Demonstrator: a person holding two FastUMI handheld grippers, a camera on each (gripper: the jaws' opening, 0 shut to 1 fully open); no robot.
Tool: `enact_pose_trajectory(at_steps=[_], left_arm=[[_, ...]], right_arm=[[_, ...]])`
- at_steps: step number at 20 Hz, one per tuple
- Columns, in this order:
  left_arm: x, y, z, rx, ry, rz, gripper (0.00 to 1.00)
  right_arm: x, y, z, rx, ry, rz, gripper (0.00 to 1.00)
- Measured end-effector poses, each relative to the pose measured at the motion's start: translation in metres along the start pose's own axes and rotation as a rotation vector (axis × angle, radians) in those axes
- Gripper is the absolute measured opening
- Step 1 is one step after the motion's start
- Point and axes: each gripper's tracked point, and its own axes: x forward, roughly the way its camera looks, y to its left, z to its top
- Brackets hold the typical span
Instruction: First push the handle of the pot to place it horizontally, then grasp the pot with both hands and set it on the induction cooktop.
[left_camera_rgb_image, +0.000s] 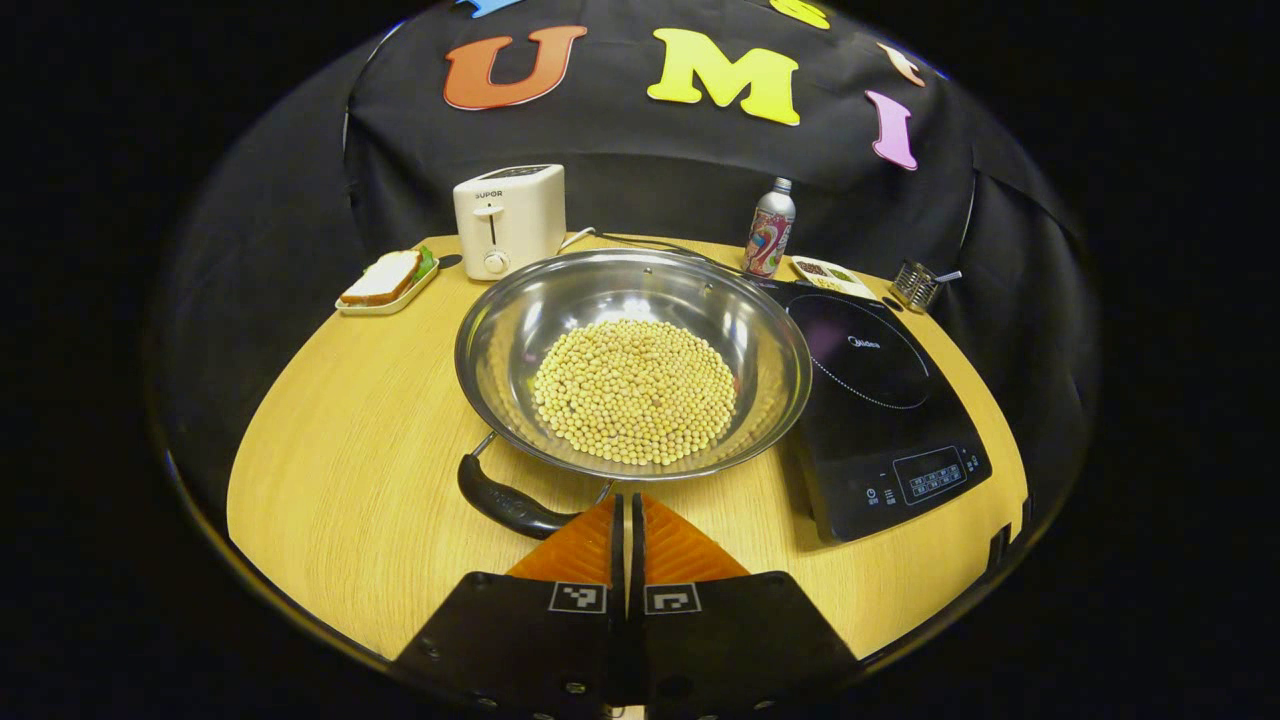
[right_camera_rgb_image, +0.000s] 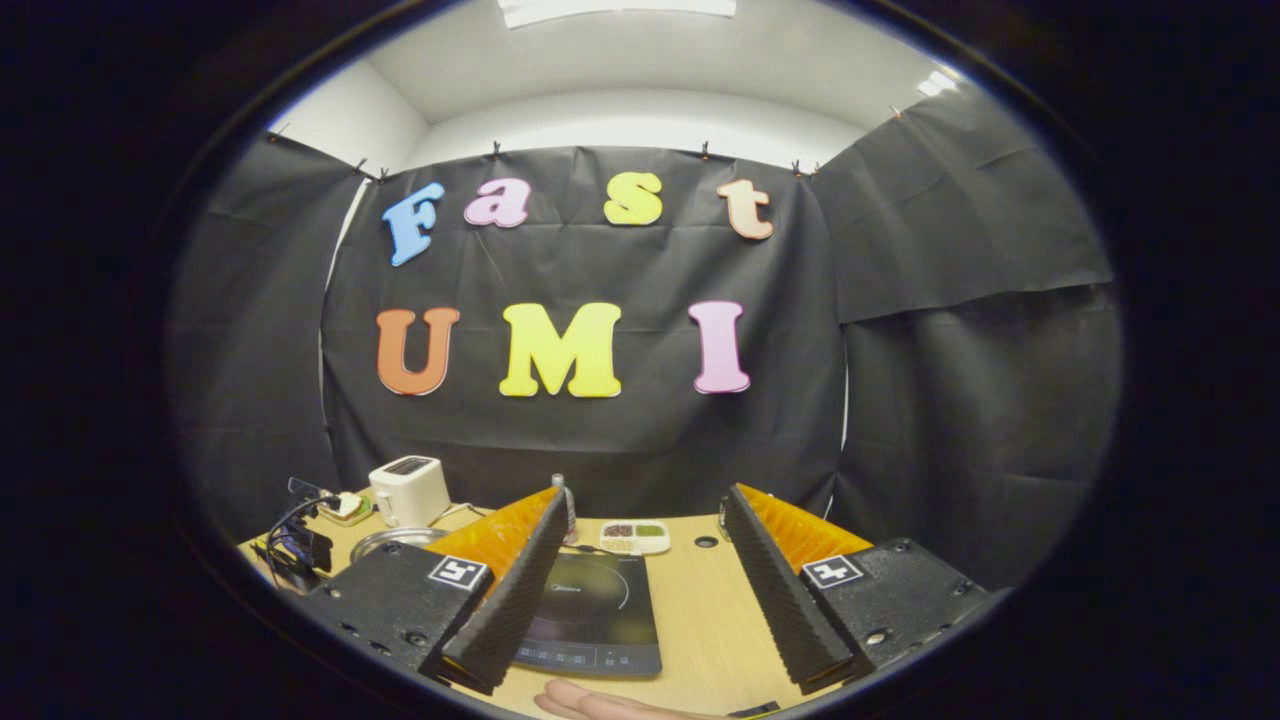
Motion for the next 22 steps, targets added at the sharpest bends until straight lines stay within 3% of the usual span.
enact_pose_trajectory(at_steps=[6, 7, 8, 12, 13, 14, 17, 18, 19, 22], left_arm=[[0.0, 0.022, 0.004, -0.03, 0.007, 0.002, 0.0], [0.002, 0.028, 0.005, -0.028, 0.008, 0.006, 0.11], [0.003, 0.034, 0.006, -0.024, 0.012, 0.017, 0.0], [0.003, 0.048, 0.011, -0.034, 0.021, 0.008, 0.0], [0.003, 0.052, 0.013, -0.042, 0.025, 0.0, 0.1], [0.005, 0.056, 0.014, -0.057, 0.029, -0.006, 0.0], [0.004, 0.068, 0.021, -0.07, 0.03, -0.003, 0.0], [0.005, 0.072, 0.022, -0.08, 0.034, -0.005, 0.1], [0.007, 0.075, 0.024, -0.089, 0.038, -0.007, 0.0], [0.014, 0.09, 0.031, -0.075, 0.039, 0.025, 0.0]], right_arm=[[0.001, -0.002, 0.0, 0.011, -0.017, -0.001, 0.96], [0.002, -0.002, 0.001, 0.014, -0.018, 0.0, 0.96], [0.002, -0.003, 0.001, 0.016, -0.02, -0.001, 0.96], [0.006, -0.002, -0.002, 0.037, -0.028, 0.005, 0.96], [0.008, -0.002, -0.002, 0.043, -0.03, 0.006, 0.96], [0.011, -0.002, -0.004, 0.05, -0.032, 0.005, 0.96], [0.019, 0.001, -0.007, 0.077, -0.032, 0.012, 0.96], [0.021, 0.003, -0.009, 0.082, -0.031, 0.017, 0.96], [0.024, 0.005, -0.01, 0.087, -0.032, 0.023, 0.96], [0.031, 0.01, -0.01, 0.086, -0.036, 0.037, 0.96]])
